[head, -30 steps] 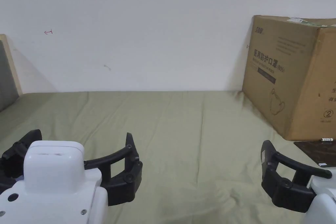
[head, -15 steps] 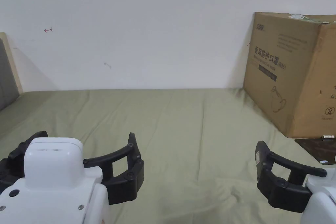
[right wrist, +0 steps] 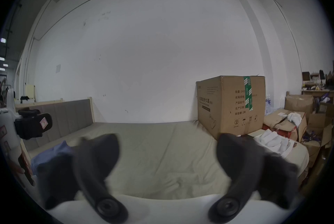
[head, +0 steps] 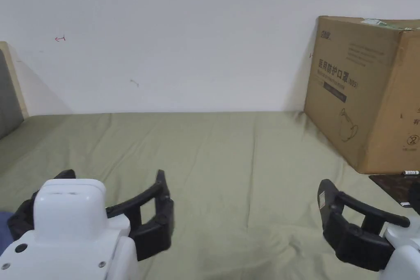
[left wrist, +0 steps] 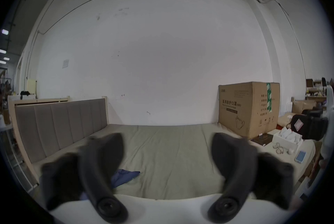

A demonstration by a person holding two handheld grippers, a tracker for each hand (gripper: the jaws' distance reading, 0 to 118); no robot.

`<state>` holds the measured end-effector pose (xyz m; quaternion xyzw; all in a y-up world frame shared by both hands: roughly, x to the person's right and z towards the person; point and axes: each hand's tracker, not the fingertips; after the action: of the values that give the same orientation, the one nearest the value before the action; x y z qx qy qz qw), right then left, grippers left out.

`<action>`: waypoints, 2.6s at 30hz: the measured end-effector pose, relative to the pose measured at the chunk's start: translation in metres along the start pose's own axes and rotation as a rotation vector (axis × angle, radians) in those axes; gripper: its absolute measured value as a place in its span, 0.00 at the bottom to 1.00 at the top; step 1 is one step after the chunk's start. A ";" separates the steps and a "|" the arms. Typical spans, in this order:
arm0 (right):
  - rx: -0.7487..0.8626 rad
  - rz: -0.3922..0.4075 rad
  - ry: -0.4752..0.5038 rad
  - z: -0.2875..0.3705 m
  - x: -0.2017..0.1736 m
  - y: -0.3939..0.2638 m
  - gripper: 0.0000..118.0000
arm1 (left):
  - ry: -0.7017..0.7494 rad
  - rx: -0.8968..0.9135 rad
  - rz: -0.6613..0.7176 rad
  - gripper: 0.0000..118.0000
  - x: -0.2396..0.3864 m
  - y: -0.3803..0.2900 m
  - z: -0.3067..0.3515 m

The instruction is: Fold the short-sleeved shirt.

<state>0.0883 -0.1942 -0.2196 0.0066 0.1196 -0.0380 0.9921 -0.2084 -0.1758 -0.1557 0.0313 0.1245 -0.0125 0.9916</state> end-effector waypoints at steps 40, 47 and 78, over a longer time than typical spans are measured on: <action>-0.164 0.016 0.464 -0.071 -0.134 -0.012 0.00 | 0.380 -0.243 0.130 0.00 -0.252 0.023 0.011; -0.319 -0.030 0.402 -0.100 -0.122 -0.035 0.00 | 0.290 -0.871 0.375 0.00 -0.374 -0.067 -0.119; -0.502 0.037 0.394 -0.132 -0.124 -0.057 0.00 | 0.394 -0.823 0.328 0.00 -0.419 -0.182 -0.167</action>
<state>-0.0671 -0.2388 -0.3186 -0.2291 0.3149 0.0129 0.9210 -0.6615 -0.3393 -0.2238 -0.3428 0.2978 0.2003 0.8682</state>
